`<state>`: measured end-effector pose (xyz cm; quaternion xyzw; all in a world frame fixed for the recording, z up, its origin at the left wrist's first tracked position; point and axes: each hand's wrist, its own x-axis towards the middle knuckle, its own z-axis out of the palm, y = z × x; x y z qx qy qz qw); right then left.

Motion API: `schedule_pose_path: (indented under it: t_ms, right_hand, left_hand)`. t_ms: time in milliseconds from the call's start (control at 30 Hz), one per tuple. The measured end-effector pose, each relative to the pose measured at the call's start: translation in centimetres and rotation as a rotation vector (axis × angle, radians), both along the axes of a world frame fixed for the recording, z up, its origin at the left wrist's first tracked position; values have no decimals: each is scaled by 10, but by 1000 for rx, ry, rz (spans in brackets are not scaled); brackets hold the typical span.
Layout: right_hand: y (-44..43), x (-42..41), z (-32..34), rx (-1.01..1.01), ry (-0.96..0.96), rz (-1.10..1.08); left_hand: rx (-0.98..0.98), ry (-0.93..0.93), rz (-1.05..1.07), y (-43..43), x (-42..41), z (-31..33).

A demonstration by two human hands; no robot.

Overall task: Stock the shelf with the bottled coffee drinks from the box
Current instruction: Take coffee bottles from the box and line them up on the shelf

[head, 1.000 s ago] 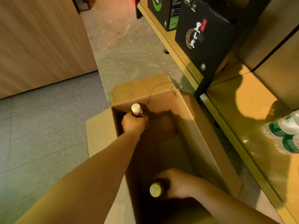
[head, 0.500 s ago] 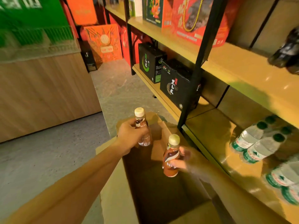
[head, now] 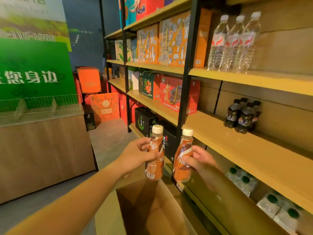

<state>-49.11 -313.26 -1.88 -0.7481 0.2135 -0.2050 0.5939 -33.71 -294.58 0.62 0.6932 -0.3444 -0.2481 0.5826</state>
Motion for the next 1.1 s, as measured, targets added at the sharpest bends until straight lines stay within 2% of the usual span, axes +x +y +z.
schedule_pose_path:
  t_ms: [267,533,867,1100]
  right_hand:
    - [25,-64,65,26,-163,-177]
    - [50,-193,84,-33,-177,-510]
    - [111,-456,89,-140,-176,-963]
    - [165,-666,95,-156,-163,-1137]
  left_hand:
    - [-103,-75,-231,-12,-34,74]
    - [-109,-28,-540,-57,-127,87]
    - [-174,-32,-859,-82,-371,97]
    - [-215,18,-1037,-71,-582,97]
